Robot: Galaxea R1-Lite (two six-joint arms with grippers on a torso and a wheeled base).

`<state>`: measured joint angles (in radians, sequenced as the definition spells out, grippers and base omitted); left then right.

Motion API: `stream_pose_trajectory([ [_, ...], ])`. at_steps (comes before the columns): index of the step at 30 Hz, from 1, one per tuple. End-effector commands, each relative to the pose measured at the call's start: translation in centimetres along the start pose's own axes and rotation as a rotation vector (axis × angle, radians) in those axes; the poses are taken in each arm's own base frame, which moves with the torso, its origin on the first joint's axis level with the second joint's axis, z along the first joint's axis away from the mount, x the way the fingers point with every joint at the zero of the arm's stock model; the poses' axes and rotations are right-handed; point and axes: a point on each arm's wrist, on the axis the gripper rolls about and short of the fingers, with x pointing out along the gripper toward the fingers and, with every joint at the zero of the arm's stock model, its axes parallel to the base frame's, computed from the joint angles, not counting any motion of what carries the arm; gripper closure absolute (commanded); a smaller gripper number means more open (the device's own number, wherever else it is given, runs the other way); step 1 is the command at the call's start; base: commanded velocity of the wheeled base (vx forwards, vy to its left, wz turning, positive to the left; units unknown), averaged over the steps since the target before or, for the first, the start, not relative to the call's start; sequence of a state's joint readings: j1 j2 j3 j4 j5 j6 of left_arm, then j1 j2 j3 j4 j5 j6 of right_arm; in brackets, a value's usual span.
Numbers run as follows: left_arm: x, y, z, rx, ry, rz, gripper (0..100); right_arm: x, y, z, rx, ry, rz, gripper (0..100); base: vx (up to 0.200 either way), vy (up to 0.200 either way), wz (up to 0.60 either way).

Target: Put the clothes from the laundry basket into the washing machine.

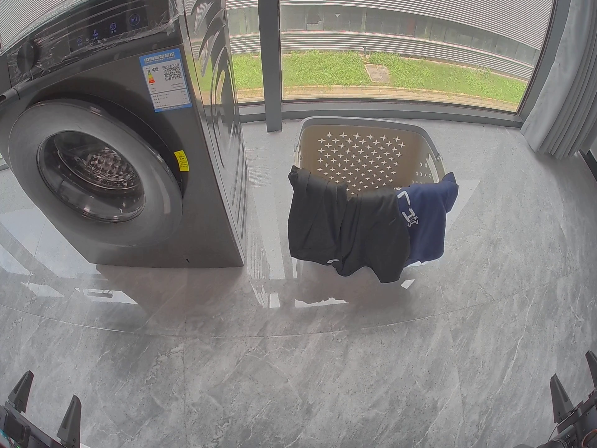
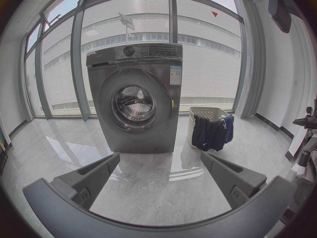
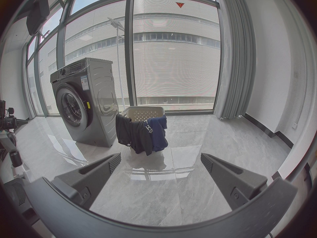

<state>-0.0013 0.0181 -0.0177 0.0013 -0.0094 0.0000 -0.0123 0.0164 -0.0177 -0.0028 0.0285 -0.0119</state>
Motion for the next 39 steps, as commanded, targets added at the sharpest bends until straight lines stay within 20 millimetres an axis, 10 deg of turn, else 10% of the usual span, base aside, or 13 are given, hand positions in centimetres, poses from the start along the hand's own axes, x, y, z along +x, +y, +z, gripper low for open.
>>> stream_pose_trajectory([
  [1,-0.01,0.00,-0.49,0.000,0.000,0.001,0,0.00,0.01,-0.52,0.000,0.001,0.001,0,0.000,0.000,0.00],
  [26,-0.01,0.00,-0.49,0.000,0.000,0.000,0,0.02,0.01,-0.52,0.000,0.002,0.001,0,0.000,-0.192,0.00],
  [39,-0.01,0.00,-0.49,-0.002,0.000,0.000,0,0.02,0.01,-0.52,0.000,0.002,0.001,0,0.015,0.000,0.00],
])
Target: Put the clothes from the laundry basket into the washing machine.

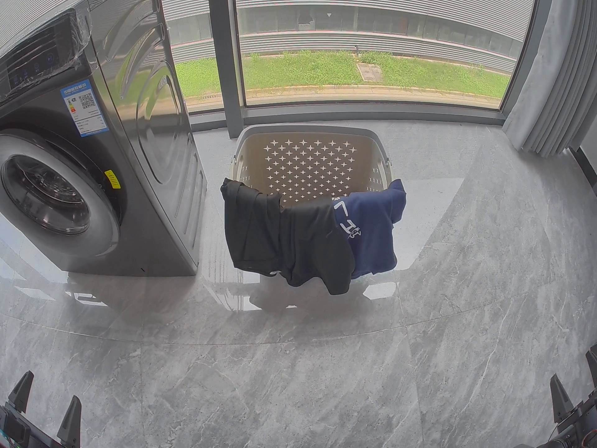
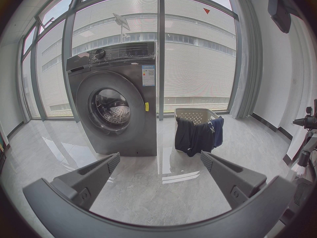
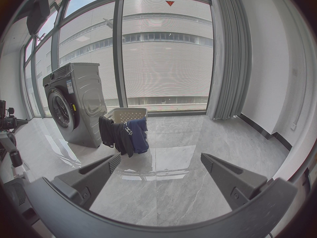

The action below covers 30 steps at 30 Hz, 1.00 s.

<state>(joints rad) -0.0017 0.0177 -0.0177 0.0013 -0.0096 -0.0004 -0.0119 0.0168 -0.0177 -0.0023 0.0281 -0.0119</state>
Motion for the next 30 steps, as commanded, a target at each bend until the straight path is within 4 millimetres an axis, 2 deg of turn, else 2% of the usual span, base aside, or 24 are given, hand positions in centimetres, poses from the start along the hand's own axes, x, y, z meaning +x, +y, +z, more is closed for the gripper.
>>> stream_pose_trajectory([
  [1,0.00,0.00,-0.49,-0.003,0.000,0.001,0,0.01,0.01,-0.52,0.000,0.002,0.002,0,0.200,0.000,0.00],
  [14,0.00,0.00,-0.49,0.000,0.000,0.001,0,0.00,0.01,-0.52,0.000,0.000,0.001,0,0.200,0.000,0.00],
  [20,0.00,0.00,-0.49,0.000,0.000,0.002,0,0.01,0.01,-0.52,0.000,0.002,0.001,0,0.000,0.000,0.00],
  [30,0.00,0.00,-0.49,0.000,0.000,0.002,0,0.01,0.01,-0.52,0.000,0.002,0.002,0,0.000,-0.200,0.00],
])
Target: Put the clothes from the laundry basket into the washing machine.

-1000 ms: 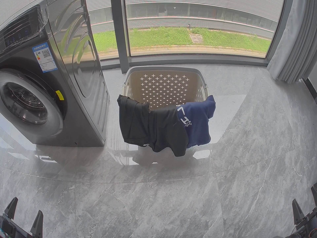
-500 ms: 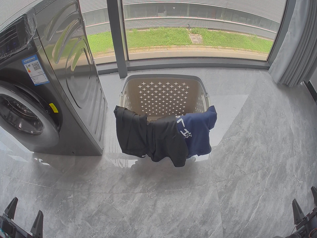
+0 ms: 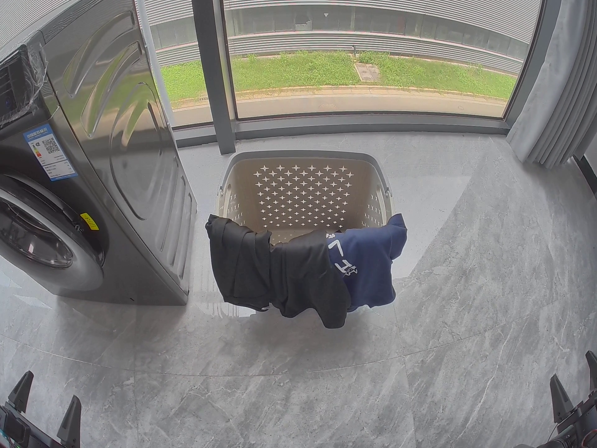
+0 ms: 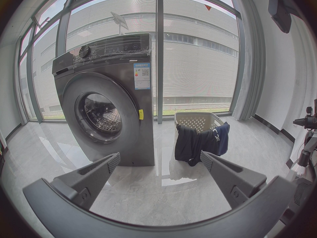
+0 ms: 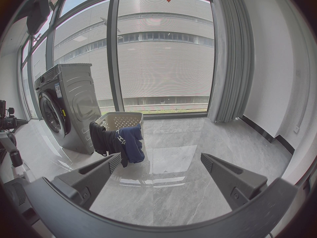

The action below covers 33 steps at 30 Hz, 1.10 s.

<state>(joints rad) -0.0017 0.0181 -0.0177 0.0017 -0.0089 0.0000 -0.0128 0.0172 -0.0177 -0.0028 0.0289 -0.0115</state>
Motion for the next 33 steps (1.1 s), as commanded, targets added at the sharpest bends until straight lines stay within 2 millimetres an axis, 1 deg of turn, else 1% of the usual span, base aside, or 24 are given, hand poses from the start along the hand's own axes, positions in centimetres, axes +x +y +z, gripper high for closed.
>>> stream_pose_trajectory([
  [1,-0.01,0.00,-0.48,0.000,-0.001,0.000,0,0.01,0.00,-0.52,-0.001,0.002,0.002,0,0.000,-0.200,0.00],
  [2,-0.01,0.00,-0.47,0.000,-0.002,0.001,0,0.00,0.01,-0.53,-0.001,0.000,0.001,0,0.000,-0.200,0.00],
  [14,-0.01,0.00,-0.48,0.000,-0.001,-0.002,0,0.01,0.01,-0.52,-0.001,0.002,0.001,0,0.000,0.000,0.00],
  [26,-0.01,0.00,-0.48,0.000,-0.001,-0.002,0,0.00,0.00,-0.53,-0.001,0.000,0.002,0,0.200,0.000,0.00],
  [32,-0.01,0.00,-0.48,-0.002,-0.001,-0.002,0,0.01,0.01,-0.52,-0.001,0.002,0.001,0,0.000,0.000,0.00],
  [33,-0.01,0.00,-0.48,0.000,-0.001,-0.002,0,0.01,0.00,-0.52,-0.001,0.002,0.002,0,0.200,0.000,0.00],
])
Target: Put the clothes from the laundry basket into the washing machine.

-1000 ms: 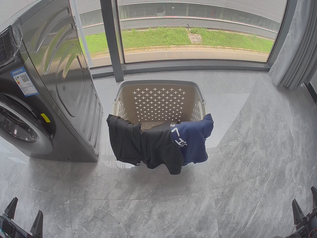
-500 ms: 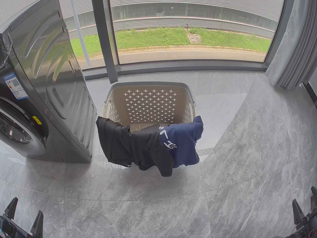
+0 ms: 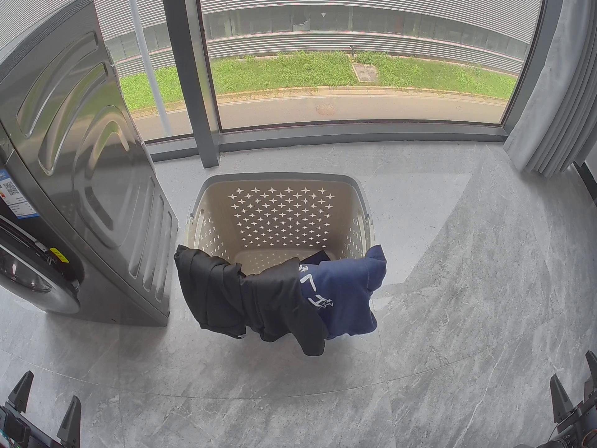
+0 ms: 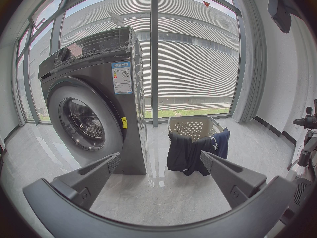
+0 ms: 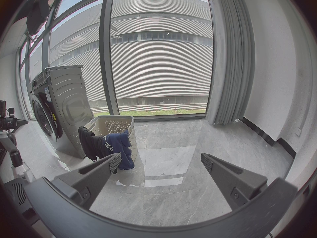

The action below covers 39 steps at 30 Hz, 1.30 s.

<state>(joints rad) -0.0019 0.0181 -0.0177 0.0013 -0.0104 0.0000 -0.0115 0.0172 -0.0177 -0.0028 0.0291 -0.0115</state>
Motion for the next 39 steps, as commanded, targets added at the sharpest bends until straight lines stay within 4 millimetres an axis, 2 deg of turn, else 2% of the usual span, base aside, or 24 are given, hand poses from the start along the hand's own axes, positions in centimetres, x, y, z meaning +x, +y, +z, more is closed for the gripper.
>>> stream_pose_trajectory([
  [1,-0.01,0.00,-0.49,0.000,0.000,0.000,0,0.01,0.00,-0.52,-0.001,0.002,0.001,0,0.200,0.000,0.00],
  [8,-0.01,0.00,-0.49,0.000,0.000,0.000,0,0.01,0.00,-0.52,-0.001,0.002,0.001,0,0.200,0.000,0.00],
  [17,-0.01,0.00,-0.49,0.000,0.000,0.000,0,0.01,0.00,-0.52,-0.001,0.002,0.001,0,0.000,0.000,0.00],
  [23,-0.01,0.00,-0.49,0.000,0.000,0.000,0,0.00,0.01,-0.53,-0.001,0.000,-0.001,0,0.200,0.000,0.00],
  [32,-0.01,0.00,-0.49,-0.002,0.000,0.000,0,0.01,0.01,-0.52,-0.001,0.002,-0.001,0,0.000,0.000,0.00],
  [39,-0.01,0.00,-0.49,-0.002,0.000,0.000,0,0.01,0.01,-0.52,-0.001,0.002,-0.001,0,0.200,0.000,0.00],
])
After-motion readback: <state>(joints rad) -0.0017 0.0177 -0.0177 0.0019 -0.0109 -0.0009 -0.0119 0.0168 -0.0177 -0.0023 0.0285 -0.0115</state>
